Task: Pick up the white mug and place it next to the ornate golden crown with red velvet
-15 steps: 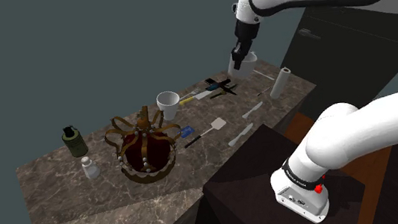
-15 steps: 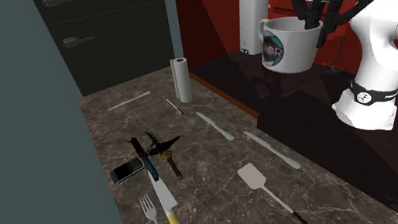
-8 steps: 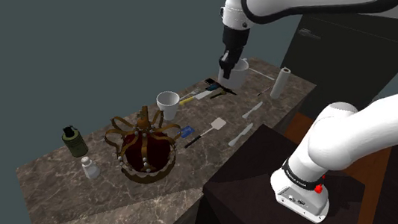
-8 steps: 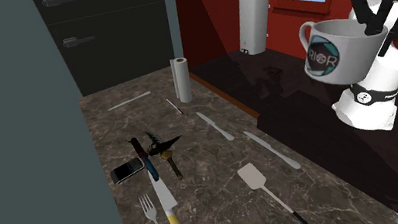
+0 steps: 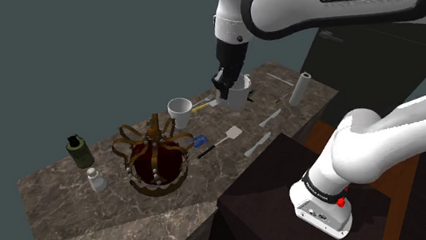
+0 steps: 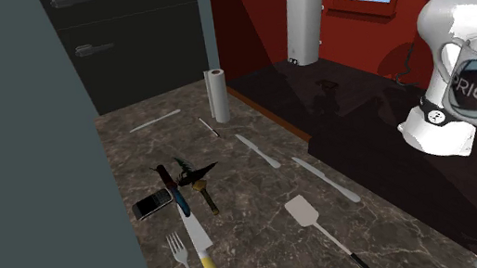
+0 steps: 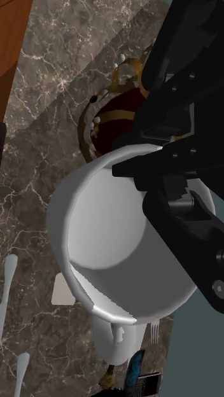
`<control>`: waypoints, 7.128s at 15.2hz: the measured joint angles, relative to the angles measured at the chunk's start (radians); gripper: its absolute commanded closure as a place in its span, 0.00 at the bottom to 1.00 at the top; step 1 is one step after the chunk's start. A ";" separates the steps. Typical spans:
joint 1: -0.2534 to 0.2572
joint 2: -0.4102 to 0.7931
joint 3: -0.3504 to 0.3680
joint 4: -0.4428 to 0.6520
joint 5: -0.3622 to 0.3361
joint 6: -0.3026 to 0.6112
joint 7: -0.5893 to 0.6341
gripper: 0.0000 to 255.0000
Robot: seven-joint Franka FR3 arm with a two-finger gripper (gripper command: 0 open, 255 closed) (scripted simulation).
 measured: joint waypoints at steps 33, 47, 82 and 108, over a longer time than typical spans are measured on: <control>0.175 0.661 0.490 0.537 -0.184 0.059 0.746 1.00; 0.183 0.717 0.482 0.404 -0.231 0.232 0.780 1.00; 0.288 1.020 0.356 0.267 -0.499 0.603 0.965 1.00; 0.331 1.113 0.298 0.275 -0.574 0.679 1.015 0.00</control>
